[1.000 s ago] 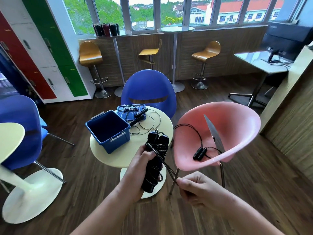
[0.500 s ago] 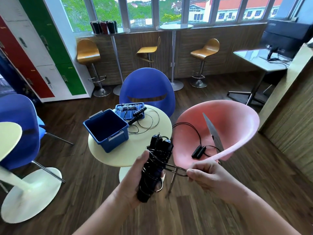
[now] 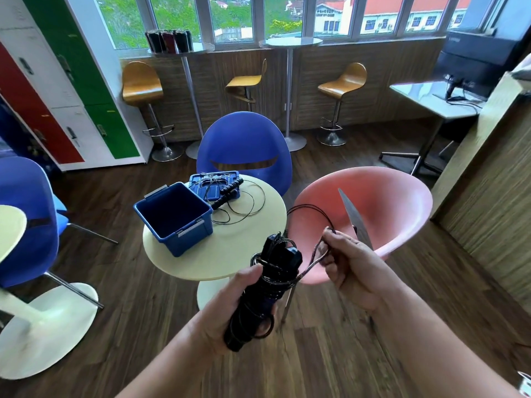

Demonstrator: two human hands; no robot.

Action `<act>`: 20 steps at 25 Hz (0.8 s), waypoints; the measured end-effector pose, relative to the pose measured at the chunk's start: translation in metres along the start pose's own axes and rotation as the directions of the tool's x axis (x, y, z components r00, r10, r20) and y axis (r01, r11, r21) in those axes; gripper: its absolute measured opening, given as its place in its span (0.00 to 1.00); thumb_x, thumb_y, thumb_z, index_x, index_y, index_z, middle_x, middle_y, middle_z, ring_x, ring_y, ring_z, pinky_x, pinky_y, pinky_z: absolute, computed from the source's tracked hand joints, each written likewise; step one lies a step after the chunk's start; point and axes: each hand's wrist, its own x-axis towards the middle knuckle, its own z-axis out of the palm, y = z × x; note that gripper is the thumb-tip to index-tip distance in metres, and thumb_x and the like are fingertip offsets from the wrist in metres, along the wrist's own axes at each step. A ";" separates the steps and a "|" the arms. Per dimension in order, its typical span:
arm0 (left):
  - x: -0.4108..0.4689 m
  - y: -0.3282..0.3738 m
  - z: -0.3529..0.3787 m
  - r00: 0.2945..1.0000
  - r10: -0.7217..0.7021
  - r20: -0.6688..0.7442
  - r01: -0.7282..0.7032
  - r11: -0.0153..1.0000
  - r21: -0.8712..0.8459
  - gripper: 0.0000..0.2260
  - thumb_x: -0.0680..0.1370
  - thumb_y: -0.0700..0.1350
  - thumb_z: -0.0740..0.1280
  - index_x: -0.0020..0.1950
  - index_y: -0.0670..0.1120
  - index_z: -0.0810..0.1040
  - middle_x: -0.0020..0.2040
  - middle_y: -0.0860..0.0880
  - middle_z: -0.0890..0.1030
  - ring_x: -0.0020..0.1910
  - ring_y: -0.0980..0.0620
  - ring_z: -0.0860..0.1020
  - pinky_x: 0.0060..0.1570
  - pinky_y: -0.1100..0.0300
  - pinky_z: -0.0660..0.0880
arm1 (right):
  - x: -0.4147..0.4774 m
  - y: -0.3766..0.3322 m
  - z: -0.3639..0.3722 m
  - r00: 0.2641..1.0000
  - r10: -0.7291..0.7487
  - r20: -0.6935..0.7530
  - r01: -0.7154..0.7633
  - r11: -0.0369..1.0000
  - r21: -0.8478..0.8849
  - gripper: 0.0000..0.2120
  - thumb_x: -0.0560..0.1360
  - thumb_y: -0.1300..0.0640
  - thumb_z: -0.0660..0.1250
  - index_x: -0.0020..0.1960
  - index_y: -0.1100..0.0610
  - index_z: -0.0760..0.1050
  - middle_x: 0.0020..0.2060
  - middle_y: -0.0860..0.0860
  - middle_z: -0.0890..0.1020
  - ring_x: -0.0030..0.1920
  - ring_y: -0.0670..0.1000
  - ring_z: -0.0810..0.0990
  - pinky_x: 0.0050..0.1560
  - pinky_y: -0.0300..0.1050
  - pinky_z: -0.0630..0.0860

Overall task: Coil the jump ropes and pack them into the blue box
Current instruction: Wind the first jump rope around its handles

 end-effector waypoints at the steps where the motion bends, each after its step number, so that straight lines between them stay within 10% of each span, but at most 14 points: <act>1: -0.002 -0.001 0.000 1.000 0.002 0.006 -0.002 1.000 -0.019 0.37 0.66 0.63 0.78 0.61 0.37 0.73 0.36 0.42 0.78 0.28 0.50 0.77 0.27 0.61 0.75 | -0.001 0.003 0.010 0.999 -0.019 -0.035 0.021 0.998 0.065 0.05 0.75 0.57 0.70 0.45 0.59 0.81 0.31 0.52 0.78 0.25 0.44 0.75 0.22 0.34 0.75; 4: -0.005 -0.003 -0.004 0.999 0.004 0.033 -0.002 0.999 -0.053 0.33 0.69 0.63 0.76 0.60 0.38 0.77 0.35 0.41 0.76 0.25 0.50 0.74 0.24 0.62 0.73 | -0.010 0.011 0.025 0.966 -0.248 -0.072 0.227 0.949 -0.218 0.08 0.80 0.59 0.67 0.50 0.57 0.86 0.29 0.53 0.76 0.24 0.45 0.72 0.22 0.37 0.71; 8: -0.007 -0.001 -0.011 1.000 0.011 0.021 -0.010 1.000 -0.024 0.29 0.69 0.63 0.76 0.54 0.38 0.79 0.34 0.41 0.76 0.25 0.50 0.74 0.25 0.61 0.73 | -0.023 0.003 0.032 0.903 -0.403 0.146 0.355 0.512 -0.782 0.10 0.82 0.59 0.67 0.51 0.55 0.87 0.24 0.42 0.77 0.23 0.41 0.72 0.27 0.30 0.65; 13: 0.000 0.000 -0.008 0.957 0.097 -0.272 -0.092 0.995 0.034 0.20 0.74 0.55 0.68 0.53 0.39 0.75 0.36 0.41 0.76 0.27 0.49 0.74 0.25 0.60 0.71 | -0.026 0.009 0.029 0.983 -0.018 -0.184 -0.019 0.981 -0.194 0.13 0.82 0.61 0.58 0.57 0.61 0.81 0.39 0.59 0.85 0.24 0.50 0.72 0.21 0.38 0.65; 16: 0.010 -0.005 -0.012 0.861 0.282 -0.424 -0.200 0.953 0.228 0.18 0.73 0.53 0.70 0.57 0.44 0.75 0.39 0.40 0.77 0.30 0.46 0.75 0.27 0.55 0.73 | -0.017 0.023 0.021 0.968 -0.021 -0.251 0.031 0.999 0.035 0.09 0.79 0.54 0.65 0.53 0.59 0.74 0.46 0.61 0.84 0.28 0.52 0.77 0.22 0.40 0.75; 20: 0.016 -0.017 -0.006 0.794 0.399 -0.458 -0.233 0.896 0.377 0.11 0.73 0.50 0.72 0.53 0.49 0.76 0.35 0.43 0.79 0.28 0.45 0.75 0.25 0.54 0.74 | -0.001 0.046 0.016 0.929 -0.117 -0.351 0.089 0.991 -0.096 0.11 0.73 0.61 0.74 0.54 0.63 0.78 0.45 0.60 0.83 0.27 0.47 0.75 0.28 0.41 0.80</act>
